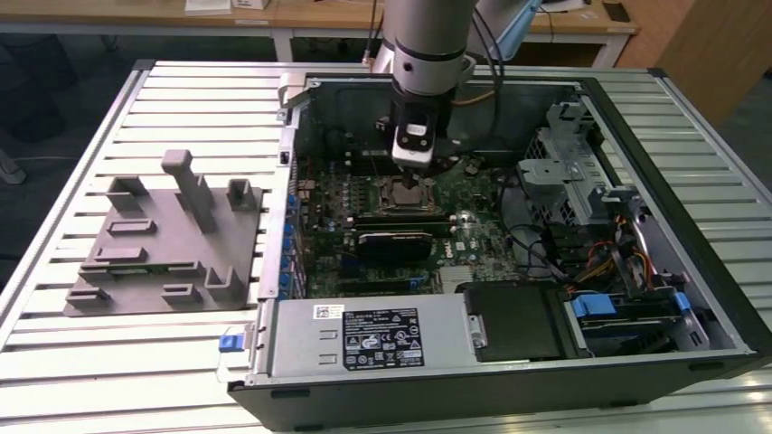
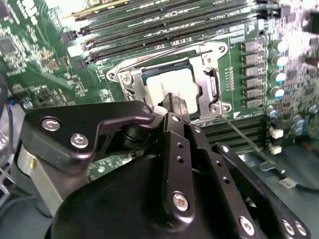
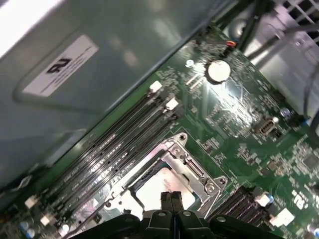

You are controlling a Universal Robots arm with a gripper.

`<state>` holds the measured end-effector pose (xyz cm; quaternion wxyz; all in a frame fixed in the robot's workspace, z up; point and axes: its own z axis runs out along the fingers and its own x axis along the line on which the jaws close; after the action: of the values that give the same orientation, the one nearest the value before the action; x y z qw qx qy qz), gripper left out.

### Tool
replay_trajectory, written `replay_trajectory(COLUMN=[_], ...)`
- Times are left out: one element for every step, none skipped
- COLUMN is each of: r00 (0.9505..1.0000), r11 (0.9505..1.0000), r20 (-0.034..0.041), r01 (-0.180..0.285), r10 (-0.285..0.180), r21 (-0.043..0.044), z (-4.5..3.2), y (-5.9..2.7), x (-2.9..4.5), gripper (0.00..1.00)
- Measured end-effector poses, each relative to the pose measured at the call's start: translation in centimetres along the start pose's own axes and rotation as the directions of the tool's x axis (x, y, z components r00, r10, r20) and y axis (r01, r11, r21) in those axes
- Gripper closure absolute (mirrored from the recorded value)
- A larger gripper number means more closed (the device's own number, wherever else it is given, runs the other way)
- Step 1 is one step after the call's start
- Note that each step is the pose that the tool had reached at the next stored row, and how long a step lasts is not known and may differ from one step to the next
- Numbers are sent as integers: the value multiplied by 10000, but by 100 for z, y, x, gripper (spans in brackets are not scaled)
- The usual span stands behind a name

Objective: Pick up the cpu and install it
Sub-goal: 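Close the cpu cover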

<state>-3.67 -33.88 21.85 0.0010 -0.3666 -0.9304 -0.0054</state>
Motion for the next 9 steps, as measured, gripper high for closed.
replay_trajectory(r00=[9998,9994,9984,9973,9958,9938,9917,9892,9862], r11=[9998,9994,9984,9973,9958,9938,9917,9892,9862], r20=[-2,-3,-5,-7,-8,-8,-8,-8,-9], r01=[180,359,557,734,914,1109,1287,1467,1653], r10=[-180,-359,-557,-734,-914,-1109,-1287,-1467,-1653], r21=[1,2,4,4,6,9,12,16,19], z=[2,3,5,6,8,10,12,14,16], y=[0,0,0,0,0,0,0,0,0], x=[0,0,0,0,0,0,0,0,0], gripper=[89,89,89,89,89,89,89,89,89])
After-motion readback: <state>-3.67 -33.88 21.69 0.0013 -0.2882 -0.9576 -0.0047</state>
